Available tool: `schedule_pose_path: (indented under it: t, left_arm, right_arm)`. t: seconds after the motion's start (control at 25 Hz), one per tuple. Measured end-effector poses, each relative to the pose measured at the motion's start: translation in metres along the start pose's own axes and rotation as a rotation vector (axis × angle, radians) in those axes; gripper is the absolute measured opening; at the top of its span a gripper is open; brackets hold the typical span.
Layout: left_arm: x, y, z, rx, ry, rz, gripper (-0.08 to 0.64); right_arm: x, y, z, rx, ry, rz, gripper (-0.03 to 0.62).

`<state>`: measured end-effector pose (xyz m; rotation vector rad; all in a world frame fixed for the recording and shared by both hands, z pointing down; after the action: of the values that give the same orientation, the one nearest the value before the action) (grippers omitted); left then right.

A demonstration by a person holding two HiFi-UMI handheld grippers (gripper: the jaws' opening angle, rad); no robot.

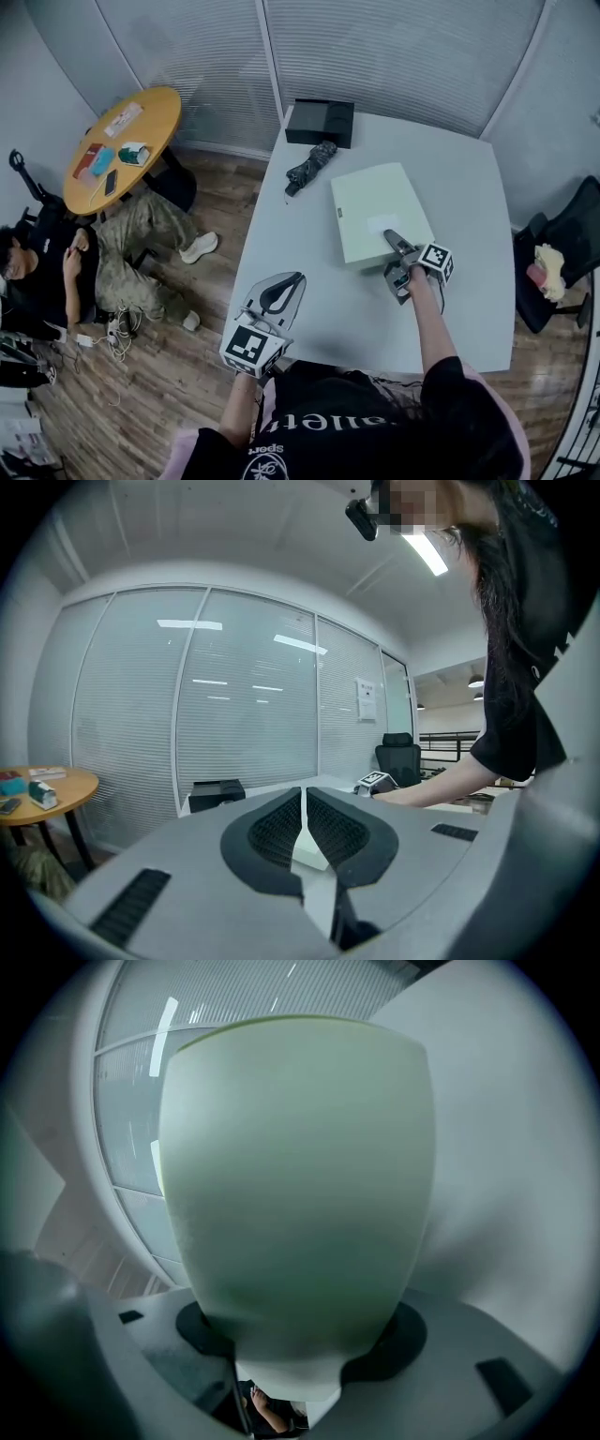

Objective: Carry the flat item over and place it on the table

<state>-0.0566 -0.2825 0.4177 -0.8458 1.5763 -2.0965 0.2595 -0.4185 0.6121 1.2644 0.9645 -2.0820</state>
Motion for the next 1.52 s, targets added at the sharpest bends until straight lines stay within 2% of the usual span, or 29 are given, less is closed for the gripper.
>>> schedule_pose_path:
  t: [0.24,0.4,0.56,0.84,1.0,1.12,1.24,1.52]
  left_arm:
    - [0.034,-0.002,-0.005,0.009,0.061,-0.019,0.035]
    - [0.049,-0.003,-0.008,0.012,0.096,-0.031,0.035]
    - [0.060,-0.003,-0.012,0.013,0.128,-0.043,0.035]
    - [0.076,-0.007,-0.020,0.023,0.170,-0.060,0.035]
    - [0.084,-0.012,-0.025,0.032,0.188,-0.067,0.034]
    - [0.090,-0.012,-0.019,0.035,0.185,-0.069,0.034]
    - [0.091,-0.015,-0.014,0.037,0.164,-0.071,0.035]
    - [0.079,-0.011,-0.001,0.038,0.106,-0.063,0.035]
  right_arm:
    - [-0.008,0.014,0.046,-0.034,0.007,0.058,0.284]
    - [-0.013,0.030,0.066,-0.102,-0.056,0.092,0.307]
    - [-0.010,0.046,0.080,-0.129,-0.121,0.039,0.327]
    - [-0.024,0.061,0.084,-0.177,-0.324,-0.014,0.384]
    - [-0.040,0.051,0.074,-0.159,-0.487,0.008,0.413]
    - [-0.048,0.047,0.069,-0.140,-0.568,-0.008,0.419]
    - [-0.047,0.050,0.063,-0.135,-0.570,-0.074,0.417]
    - [-0.029,0.050,0.048,-0.095,-0.425,-0.152,0.416]
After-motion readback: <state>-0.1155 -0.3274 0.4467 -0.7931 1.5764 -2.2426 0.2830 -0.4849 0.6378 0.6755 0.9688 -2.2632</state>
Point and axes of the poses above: the fingertips, and each gripper's own axes: z forward along the fingers, x to its left, y out of its top, the point moved 7 cm from there along -z, backward along the fingers, and after that the axes turned 13 degrees about -z, right-handed, at the moved point
